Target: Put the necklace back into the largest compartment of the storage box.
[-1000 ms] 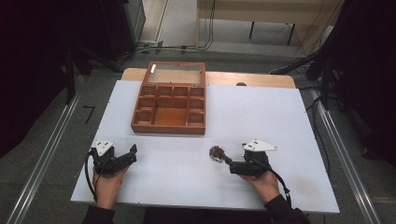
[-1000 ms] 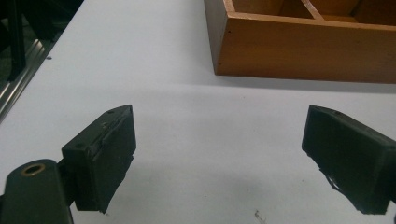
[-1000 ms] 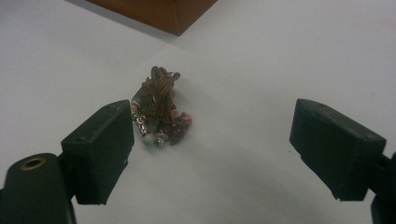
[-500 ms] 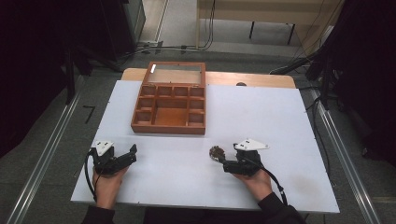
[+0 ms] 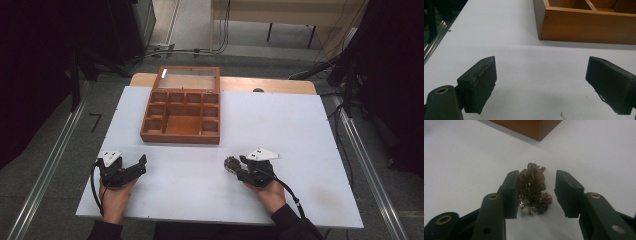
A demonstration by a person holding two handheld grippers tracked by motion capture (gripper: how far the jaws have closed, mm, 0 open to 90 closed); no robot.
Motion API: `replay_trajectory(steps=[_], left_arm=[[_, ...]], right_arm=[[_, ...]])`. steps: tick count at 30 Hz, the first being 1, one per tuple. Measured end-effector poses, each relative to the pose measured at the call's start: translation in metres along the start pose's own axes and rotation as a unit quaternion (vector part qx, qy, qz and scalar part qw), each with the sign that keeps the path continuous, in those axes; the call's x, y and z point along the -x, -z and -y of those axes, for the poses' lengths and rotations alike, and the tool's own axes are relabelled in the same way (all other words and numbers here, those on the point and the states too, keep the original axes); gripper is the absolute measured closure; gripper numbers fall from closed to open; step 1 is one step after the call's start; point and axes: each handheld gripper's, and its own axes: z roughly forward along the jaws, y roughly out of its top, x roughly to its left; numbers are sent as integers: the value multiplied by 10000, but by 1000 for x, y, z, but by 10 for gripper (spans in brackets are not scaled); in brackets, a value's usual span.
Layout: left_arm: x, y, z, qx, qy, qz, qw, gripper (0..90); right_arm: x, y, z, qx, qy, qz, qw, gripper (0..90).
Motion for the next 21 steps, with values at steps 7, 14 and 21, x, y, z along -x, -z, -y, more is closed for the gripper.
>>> replay_trajectory(steps=[7,14,21], left_arm=[[0,0,0,-3,4,7,10000,104],[0,0,0,-7,9,9,10000,104],[0,0,0,-10,14,13,10000,104]], right_arm=[[-3,-4,0,-32,53,-42,10000,690],[-6,-3,-1,17,59,-117,9999,795],[-11,1,-5,88,128,-159,9998,806]])
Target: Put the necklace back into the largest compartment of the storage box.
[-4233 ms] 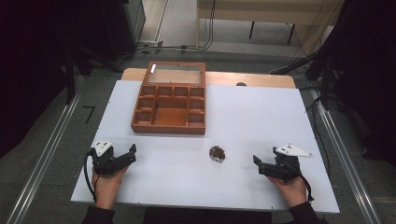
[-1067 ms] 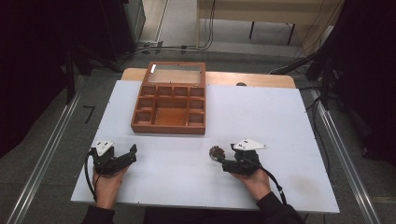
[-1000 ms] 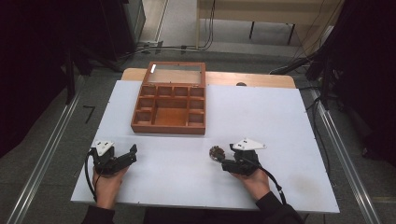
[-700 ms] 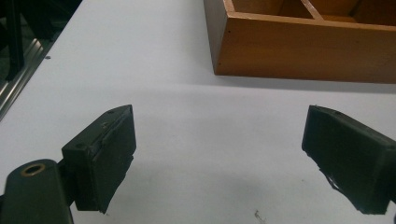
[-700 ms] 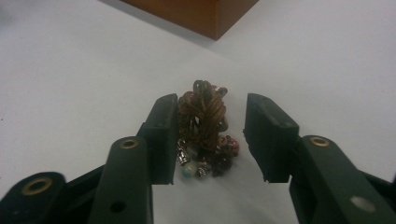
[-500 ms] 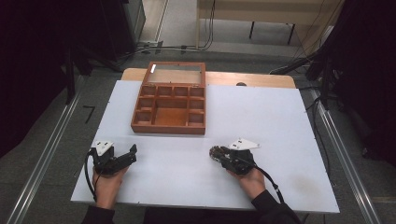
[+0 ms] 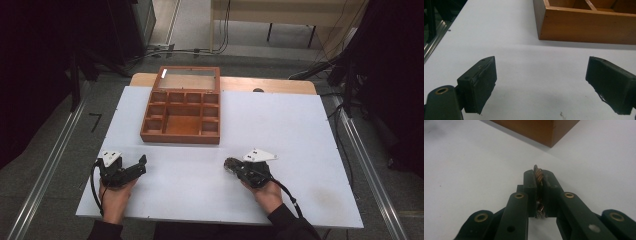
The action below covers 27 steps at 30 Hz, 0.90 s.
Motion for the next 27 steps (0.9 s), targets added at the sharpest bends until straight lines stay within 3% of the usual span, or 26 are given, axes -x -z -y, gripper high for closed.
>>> replay_trajectory(steps=[14,27], left_arm=[[0,0,0,-8,6,7,10000,104],[0,0,0,3,-4,27,10000,104]], right_arm=[[-13,-4,-21,200,85,-166,9996,807],[-28,-17,-41,272,172,-305,9990,807]])
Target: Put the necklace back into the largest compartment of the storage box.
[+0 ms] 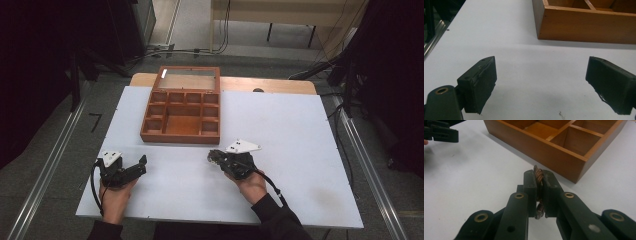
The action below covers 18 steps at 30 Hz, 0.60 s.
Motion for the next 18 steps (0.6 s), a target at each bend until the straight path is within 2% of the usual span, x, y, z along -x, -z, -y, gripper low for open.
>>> replay_trajectory(steps=[18], left_arm=[[0,0,0,-15,-5,17,10000,104]], right_arm=[[-13,-18,-24,65,74,-157,9998,807]])
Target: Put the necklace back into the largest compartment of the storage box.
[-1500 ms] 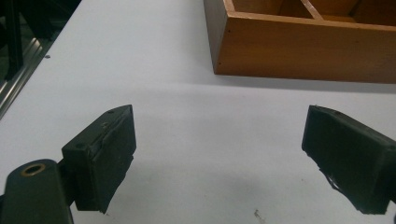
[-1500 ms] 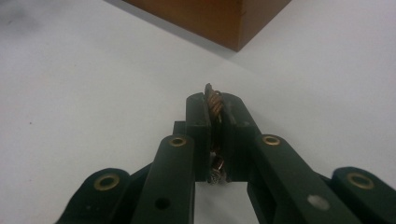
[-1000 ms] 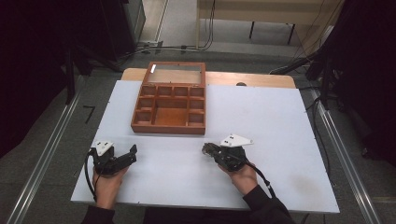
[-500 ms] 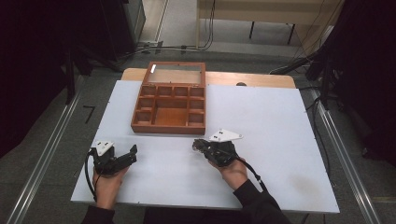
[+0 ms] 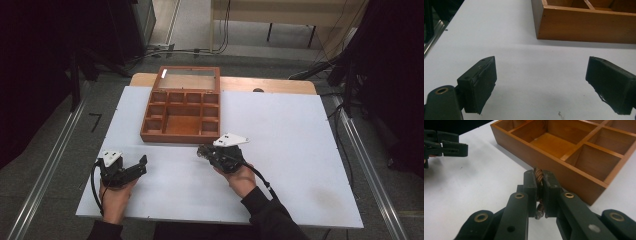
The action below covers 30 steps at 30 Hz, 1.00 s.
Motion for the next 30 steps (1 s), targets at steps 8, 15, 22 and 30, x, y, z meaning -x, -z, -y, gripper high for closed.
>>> replay_trajectory(steps=[8,15,22,30], left_arm=[[0,0,0,9,7,21,10000,104],[0,0,0,6,-5,32,10000,104],[0,0,0,18,8,38,10000,104],[0,0,-1,22,12,44,10000,104]], right_arm=[[-5,-8,-10,22,40,-73,10000,807],[-7,-14,-16,38,56,-94,9999,807],[-9,-18,-21,50,36,-98,9999,807],[-9,-22,-31,107,31,-101,9999,807]])
